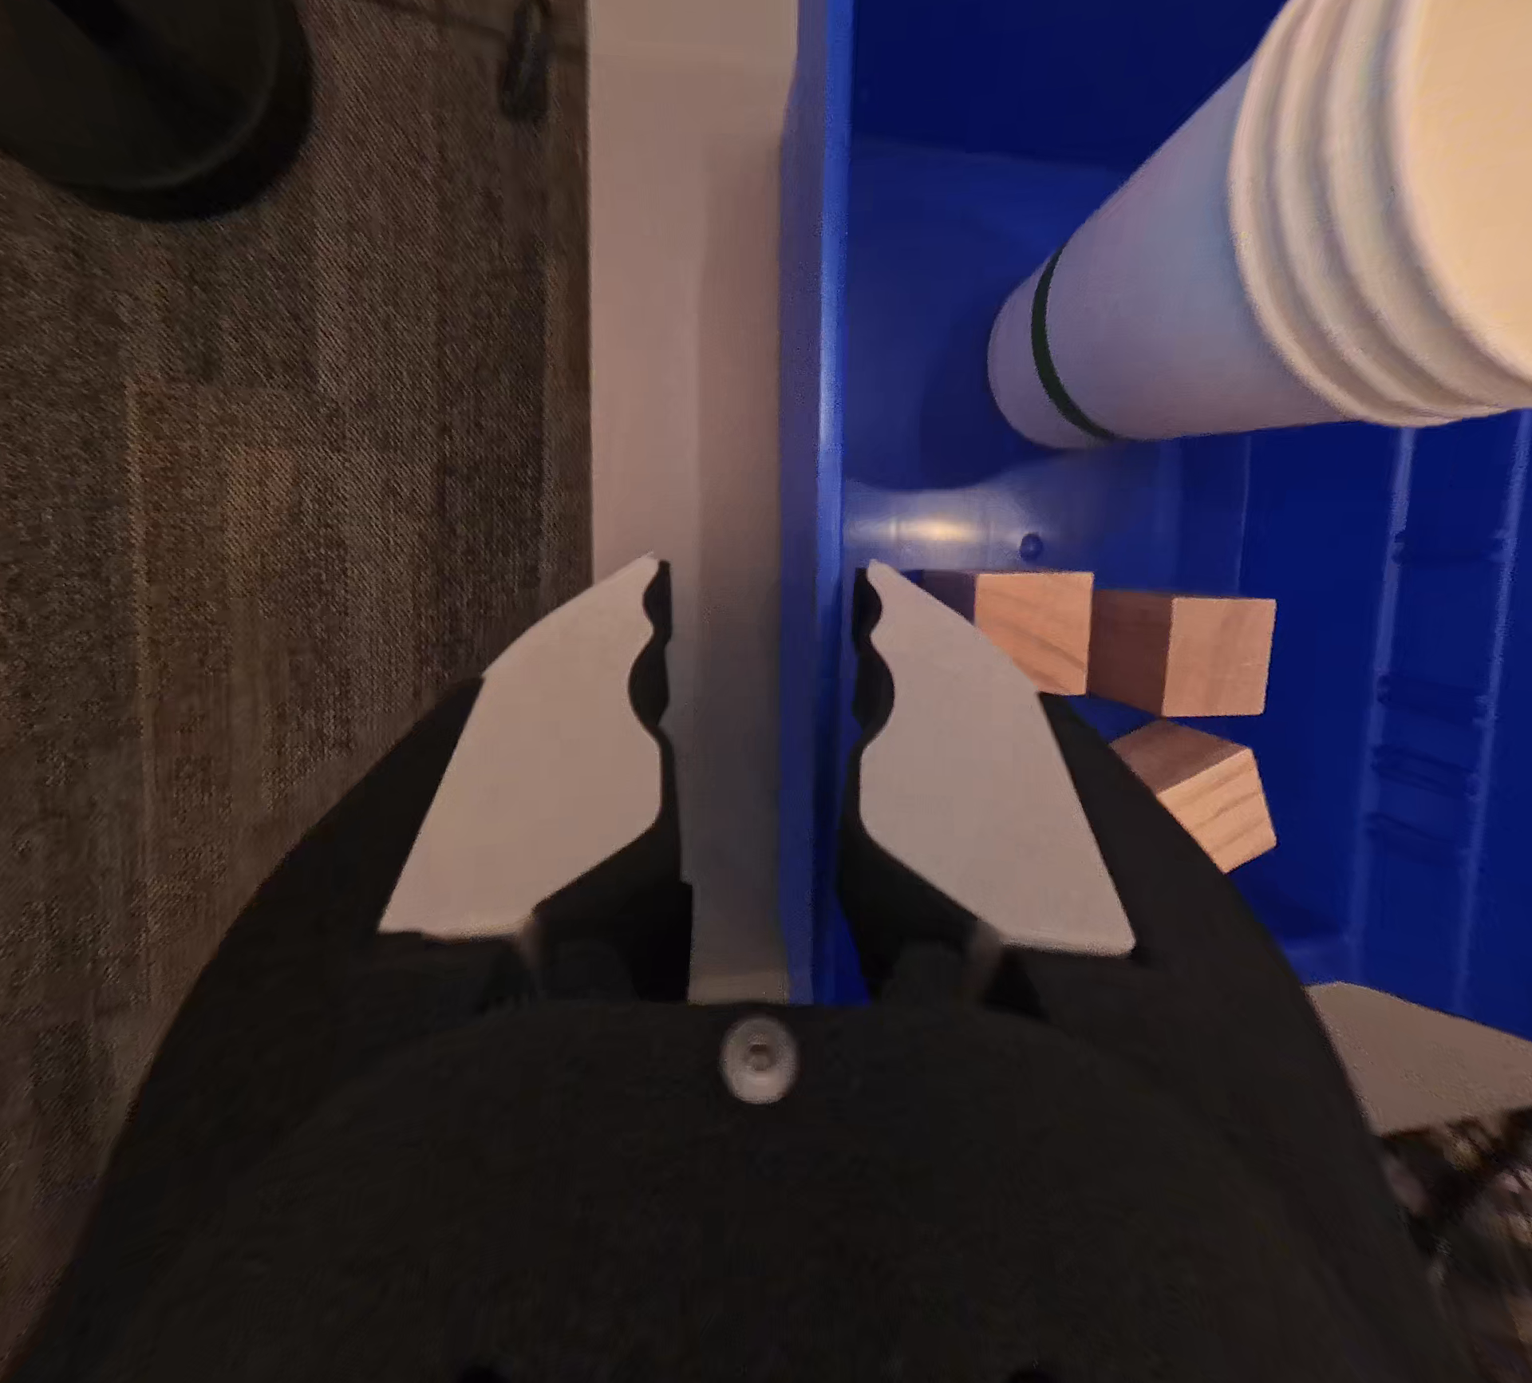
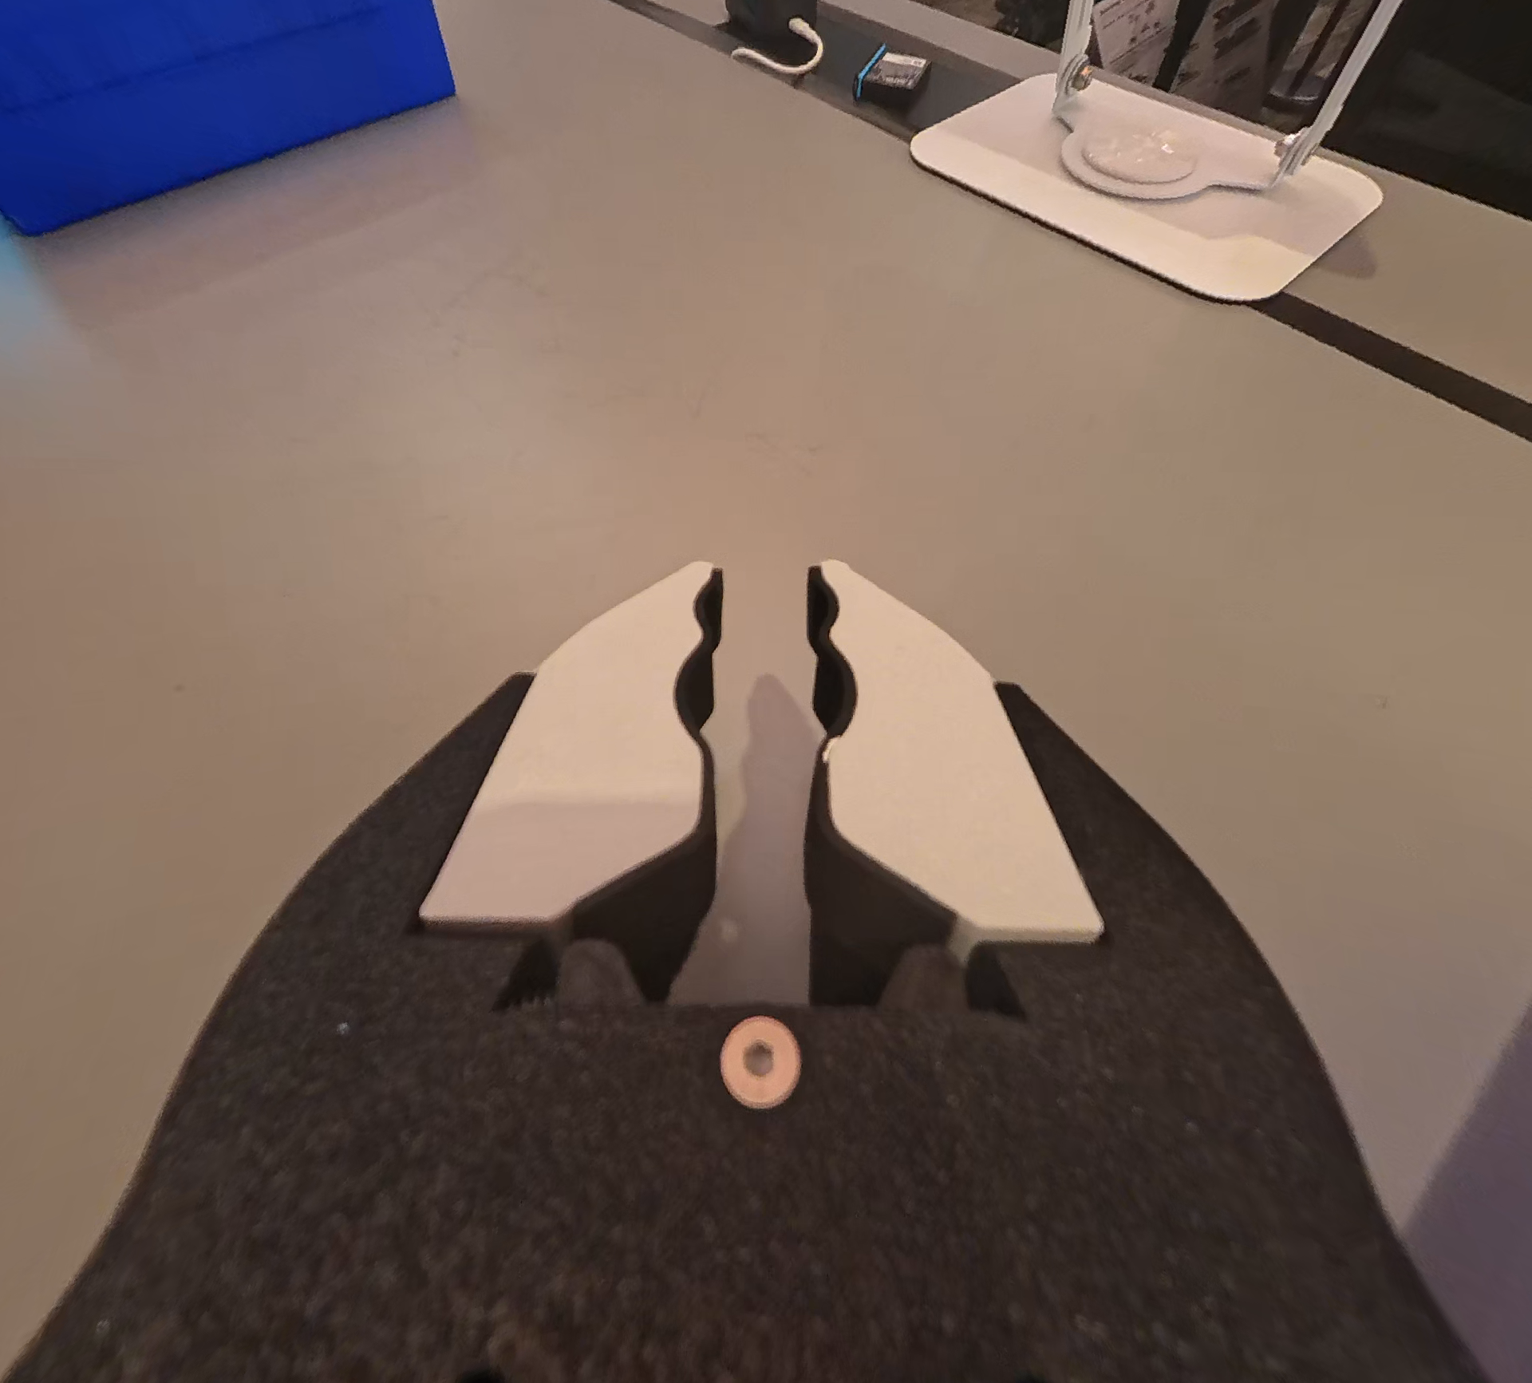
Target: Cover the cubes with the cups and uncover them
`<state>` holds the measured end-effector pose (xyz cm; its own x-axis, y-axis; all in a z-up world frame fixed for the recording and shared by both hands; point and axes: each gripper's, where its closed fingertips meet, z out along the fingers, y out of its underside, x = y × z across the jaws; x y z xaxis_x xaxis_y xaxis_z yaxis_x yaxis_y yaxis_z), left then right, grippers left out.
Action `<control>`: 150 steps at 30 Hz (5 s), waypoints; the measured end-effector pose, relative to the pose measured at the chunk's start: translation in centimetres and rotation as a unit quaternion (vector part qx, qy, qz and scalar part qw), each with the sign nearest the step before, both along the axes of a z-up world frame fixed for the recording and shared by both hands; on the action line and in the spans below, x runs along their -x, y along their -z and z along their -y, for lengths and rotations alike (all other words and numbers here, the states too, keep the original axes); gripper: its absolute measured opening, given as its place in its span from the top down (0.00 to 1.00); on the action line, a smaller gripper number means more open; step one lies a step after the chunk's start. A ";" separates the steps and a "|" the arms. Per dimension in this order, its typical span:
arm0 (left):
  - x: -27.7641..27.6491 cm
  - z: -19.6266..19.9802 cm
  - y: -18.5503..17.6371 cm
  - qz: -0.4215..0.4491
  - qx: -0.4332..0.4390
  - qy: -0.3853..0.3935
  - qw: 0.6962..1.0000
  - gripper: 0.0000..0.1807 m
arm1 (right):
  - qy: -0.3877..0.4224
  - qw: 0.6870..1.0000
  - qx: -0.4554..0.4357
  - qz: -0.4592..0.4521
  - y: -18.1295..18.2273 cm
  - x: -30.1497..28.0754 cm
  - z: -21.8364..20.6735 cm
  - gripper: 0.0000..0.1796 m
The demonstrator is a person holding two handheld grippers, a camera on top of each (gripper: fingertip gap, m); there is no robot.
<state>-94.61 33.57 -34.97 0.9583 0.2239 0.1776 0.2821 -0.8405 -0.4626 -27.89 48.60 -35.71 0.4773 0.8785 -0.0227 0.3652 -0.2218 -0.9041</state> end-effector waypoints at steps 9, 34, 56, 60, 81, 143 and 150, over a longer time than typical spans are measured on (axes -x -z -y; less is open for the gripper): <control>-7.6 0.8 -13.1 -0.080 -0.231 0.051 0.968 0.76 | 0.002 1.000 -0.003 0.003 -0.3 -0.2 0.3 0.87; -16.0 -1.0 -13.0 -0.117 -0.186 0.246 0.944 0.57 | 0.137 0.989 -0.017 -0.045 -4.9 -13.7 13.0 0.53; -12.8 4.3 -3.5 -0.131 0.049 0.415 0.899 0.64 | 0.110 0.994 0.007 -0.017 -1.7 -13.2 14.6 0.53; -11.0 6.1 -1.9 -0.133 0.101 0.390 0.905 0.65 | 0.105 0.994 0.008 -0.023 -2.0 -12.7 14.7 0.53; -9.1 6.5 4.0 -0.086 0.130 -0.024 0.988 0.63 | 0.092 0.995 0.015 -0.031 -1.9 -12.3 15.3 0.53; -31.3 -6.5 6.5 -0.210 0.151 0.657 0.708 0.67 | 0.093 0.994 0.037 -0.033 -3.5 -12.3 16.9 0.58; -29.7 -7.8 -2.7 -0.232 0.033 0.593 0.770 0.51 | 0.089 0.995 0.028 -0.045 -4.2 -12.3 17.3 0.57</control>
<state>-64.94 41.35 -32.29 0.4527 -0.8640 -0.2205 -0.8851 -0.4055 -0.2284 -15.57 31.33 -31.54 0.6191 0.7763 -0.1188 0.2345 -0.3271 -0.9154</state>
